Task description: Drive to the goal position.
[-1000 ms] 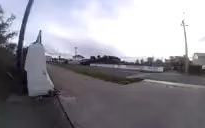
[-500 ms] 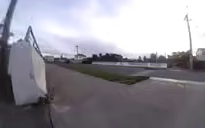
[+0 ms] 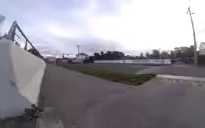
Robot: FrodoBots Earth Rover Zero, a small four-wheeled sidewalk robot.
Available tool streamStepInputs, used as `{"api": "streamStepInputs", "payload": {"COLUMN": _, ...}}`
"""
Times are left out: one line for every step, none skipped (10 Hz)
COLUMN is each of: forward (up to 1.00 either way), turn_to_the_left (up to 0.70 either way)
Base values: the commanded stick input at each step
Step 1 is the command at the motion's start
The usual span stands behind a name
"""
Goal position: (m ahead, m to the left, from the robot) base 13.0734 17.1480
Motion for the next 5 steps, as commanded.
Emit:
{"api": "streamStepInputs", "payload": {"forward": 0.85, "turn_to_the_left": 0.00}}
{"api": "streamStepInputs", "payload": {"forward": 0.85, "turn_to_the_left": 0.00}}
{"api": "streamStepInputs", "payload": {"forward": 0.85, "turn_to_the_left": 0.19}}
{"api": "streamStepInputs", "payload": {"forward": 0.85, "turn_to_the_left": 0.27}}
{"api": "streamStepInputs", "payload": {"forward": 0.85, "turn_to_the_left": 0.34}}
